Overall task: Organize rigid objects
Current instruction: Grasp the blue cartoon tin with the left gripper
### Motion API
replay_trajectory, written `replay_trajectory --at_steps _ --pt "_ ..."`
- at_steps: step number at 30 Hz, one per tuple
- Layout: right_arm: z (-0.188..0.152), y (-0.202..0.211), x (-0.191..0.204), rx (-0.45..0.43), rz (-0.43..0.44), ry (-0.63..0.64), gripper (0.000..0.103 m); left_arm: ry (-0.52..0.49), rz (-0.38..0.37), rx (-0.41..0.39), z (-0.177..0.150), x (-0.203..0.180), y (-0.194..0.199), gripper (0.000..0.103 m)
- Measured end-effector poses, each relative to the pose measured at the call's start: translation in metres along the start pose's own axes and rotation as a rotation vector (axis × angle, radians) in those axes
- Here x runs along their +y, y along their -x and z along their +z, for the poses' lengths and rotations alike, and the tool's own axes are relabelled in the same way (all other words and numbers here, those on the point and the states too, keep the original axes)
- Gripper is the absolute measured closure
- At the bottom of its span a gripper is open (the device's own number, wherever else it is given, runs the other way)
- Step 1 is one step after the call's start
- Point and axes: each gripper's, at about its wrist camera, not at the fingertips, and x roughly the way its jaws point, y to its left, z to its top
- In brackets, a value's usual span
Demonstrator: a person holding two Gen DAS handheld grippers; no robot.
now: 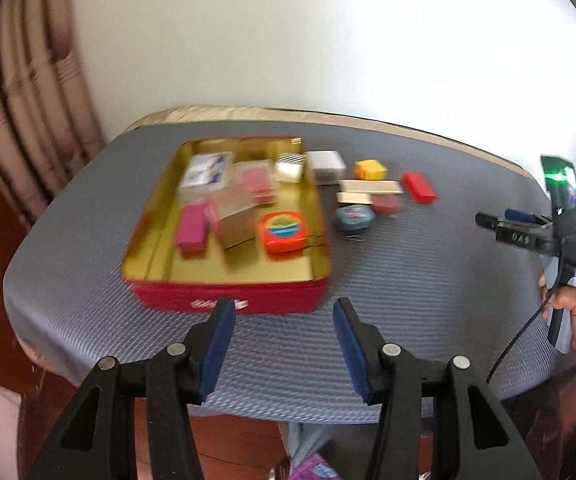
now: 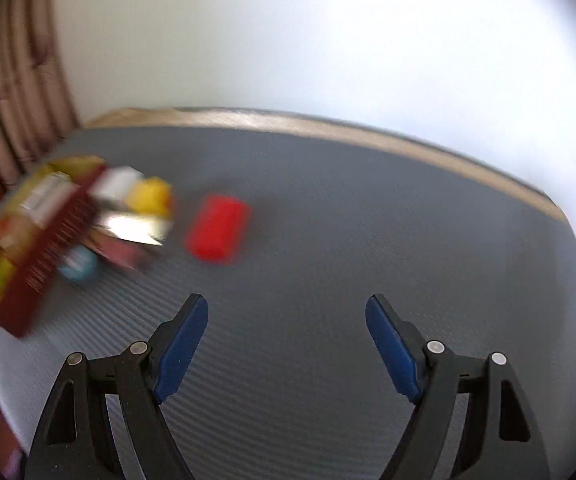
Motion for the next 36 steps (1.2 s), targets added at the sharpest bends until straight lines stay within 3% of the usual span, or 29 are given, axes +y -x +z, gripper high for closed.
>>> replay_trajectory --at_steps 4,7,10,12,14,18,24,36 --pt "-0.022 -0.006 -0.031 0.022 -0.001 -0.052 0.024 -0.096 -0.105 -0.003 0.025 -0.032 -0.005 0.051" --pt "-0.022 0.003 -0.039 -0.028 0.025 -0.086 0.021 -0.170 -0.219 0.018 0.056 -0.055 -0.022 0.051" --pt "-0.023 0.002 -0.040 -0.029 0.038 -0.086 0.017 -0.259 -0.244 0.020 0.078 -0.074 -0.045 0.051" --pt "-0.022 0.003 -0.037 -0.043 0.053 -0.092 0.017 -0.274 -0.234 0.056 0.088 -0.079 -0.065 0.051" --pt "-0.024 0.007 -0.041 -0.057 0.076 -0.114 0.015 -0.271 -0.278 0.099 0.096 -0.081 -0.083 0.051" --pt "-0.025 0.008 -0.051 -0.066 0.113 -0.160 0.015 -0.296 -0.271 0.150 0.104 -0.087 -0.113 0.051" --pt "-0.026 0.011 -0.053 -0.071 0.132 -0.157 0.015 -0.282 -0.198 0.194 0.103 -0.080 -0.139 0.051" --pt "-0.028 0.009 -0.051 -0.056 0.141 -0.149 0.013 -0.269 -0.178 0.238 0.098 -0.070 -0.170 0.051"
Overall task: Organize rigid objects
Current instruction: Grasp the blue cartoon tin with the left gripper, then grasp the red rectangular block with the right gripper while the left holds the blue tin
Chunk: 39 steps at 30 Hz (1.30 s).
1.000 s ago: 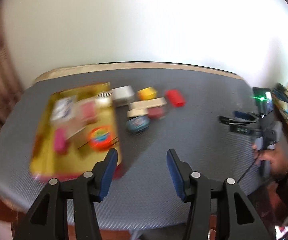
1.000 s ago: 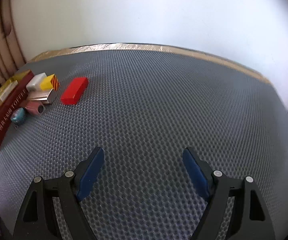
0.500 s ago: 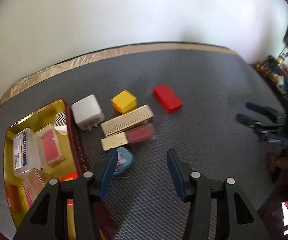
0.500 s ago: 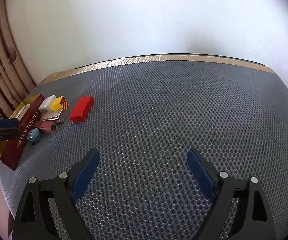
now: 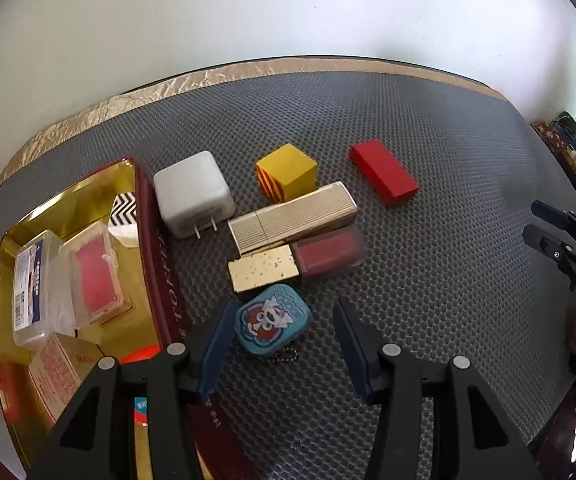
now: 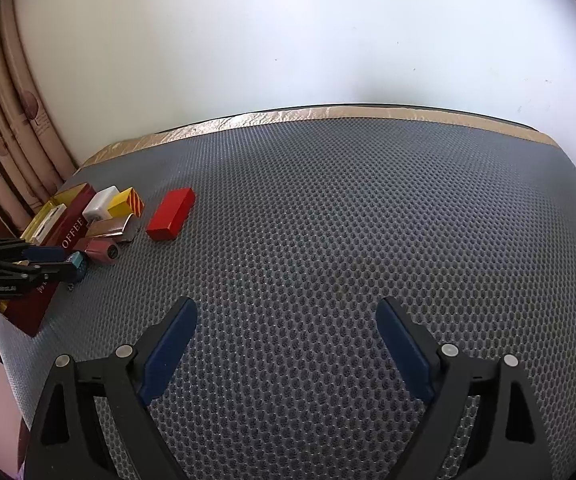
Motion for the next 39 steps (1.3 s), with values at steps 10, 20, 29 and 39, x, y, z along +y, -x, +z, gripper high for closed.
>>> replay_trajectory --at_steps 10,20,29,39 --pt "0.000 -0.001 0.000 0.015 0.004 0.005 0.013 -0.069 0.042 -0.005 0.002 -0.006 -0.009 0.050" --pt "0.003 -0.007 0.000 0.031 0.005 0.006 0.013 -0.058 -0.005 0.000 -0.005 -0.020 -0.009 0.049" --pt "0.002 -0.009 -0.001 0.042 0.002 0.007 0.013 -0.010 0.046 -0.026 -0.012 -0.019 -0.002 0.068" --pt "0.003 -0.011 -0.001 0.049 -0.002 0.012 0.012 0.149 -0.026 -0.079 -0.041 -0.019 0.031 0.069"
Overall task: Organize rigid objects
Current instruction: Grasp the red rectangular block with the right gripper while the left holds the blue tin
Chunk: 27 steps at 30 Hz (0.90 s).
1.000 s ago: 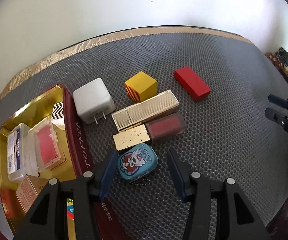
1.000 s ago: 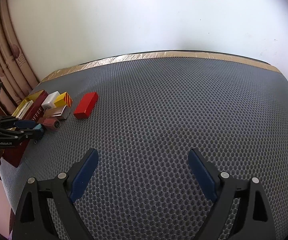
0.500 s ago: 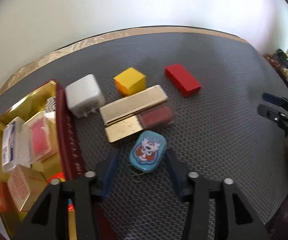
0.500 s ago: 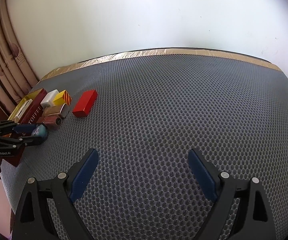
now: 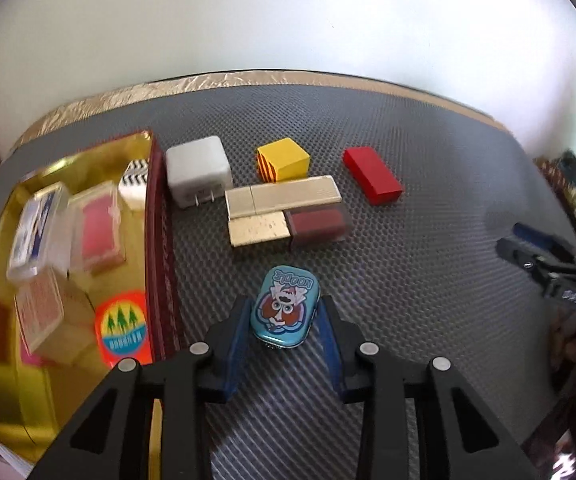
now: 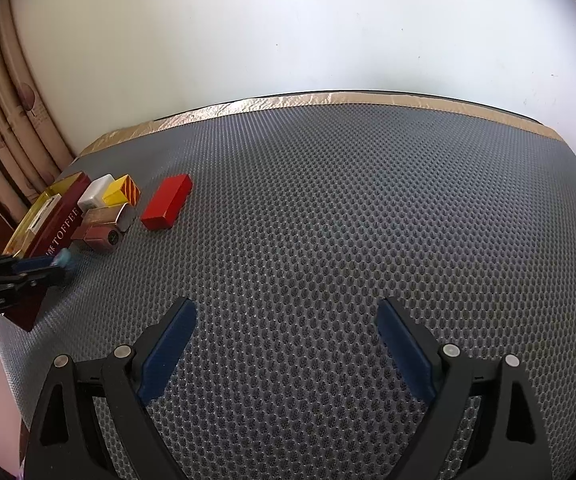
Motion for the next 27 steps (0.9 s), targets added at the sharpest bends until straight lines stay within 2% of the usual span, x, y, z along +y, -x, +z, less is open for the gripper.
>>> replay_trajectory --at_steps 6,11,13,14,17,19,21,27 --pt "0.006 -0.003 0.006 0.012 -0.001 0.018 0.012 0.023 -0.004 -0.007 -0.020 -0.011 0.015 0.068" --pt "0.036 -0.010 0.037 0.002 0.085 0.041 0.012 0.028 0.020 -0.015 -0.031 -0.020 0.018 0.068" --pt "0.052 -0.019 0.057 -0.004 0.074 0.096 0.019 0.030 0.023 -0.018 -0.032 -0.017 0.016 0.068" --pt "0.059 -0.024 0.065 0.007 0.071 0.115 0.026 0.029 0.015 -0.016 -0.032 -0.016 0.016 0.068" --pt "0.077 -0.043 0.082 0.040 0.090 0.118 0.028 0.030 0.013 -0.026 -0.032 -0.016 0.016 0.068" --pt "0.086 -0.056 0.092 0.051 0.066 0.139 0.031 0.034 0.010 -0.032 -0.030 -0.014 0.018 0.068" --pt "0.091 -0.069 0.098 0.076 0.055 0.149 0.040 0.047 -0.003 -0.035 -0.030 -0.010 0.022 0.068" --pt "0.095 -0.102 0.101 0.149 0.034 0.141 0.042 0.061 -0.025 -0.033 -0.029 -0.002 0.023 0.068"
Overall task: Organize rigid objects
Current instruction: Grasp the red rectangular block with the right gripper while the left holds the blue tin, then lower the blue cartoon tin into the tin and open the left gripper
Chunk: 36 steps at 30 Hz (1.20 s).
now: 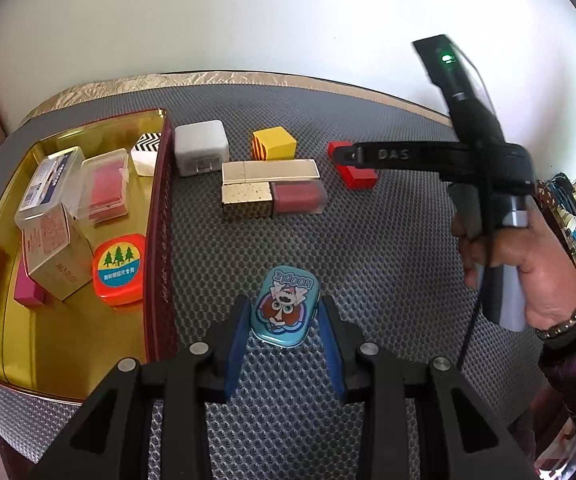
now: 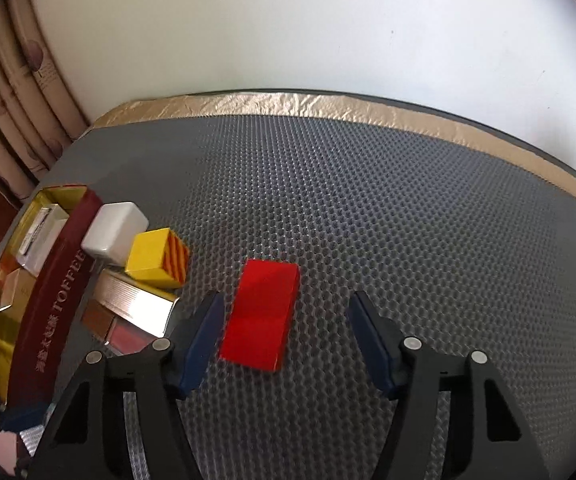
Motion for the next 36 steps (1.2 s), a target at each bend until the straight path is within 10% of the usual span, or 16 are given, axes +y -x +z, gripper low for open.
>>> replay_trajectory --at_steps 6,15,22,36 --pt "-0.002 -0.003 0.013 0.021 -0.087 0.095 0.075 -0.003 -0.027 -0.009 0.002 -0.001 0.008 0.068" --pt "-0.040 0.030 -0.006 0.010 -0.023 0.036 0.075 0.066 -0.016 -0.075 0.005 0.031 0.072 0.068" --pt "-0.072 0.055 -0.015 0.002 0.004 -0.022 0.075 0.123 0.146 -0.115 0.001 0.095 0.111 0.068" --pt "-0.083 0.097 -0.005 -0.041 0.041 -0.046 0.075 0.187 0.238 -0.047 -0.004 0.160 0.063 0.068"
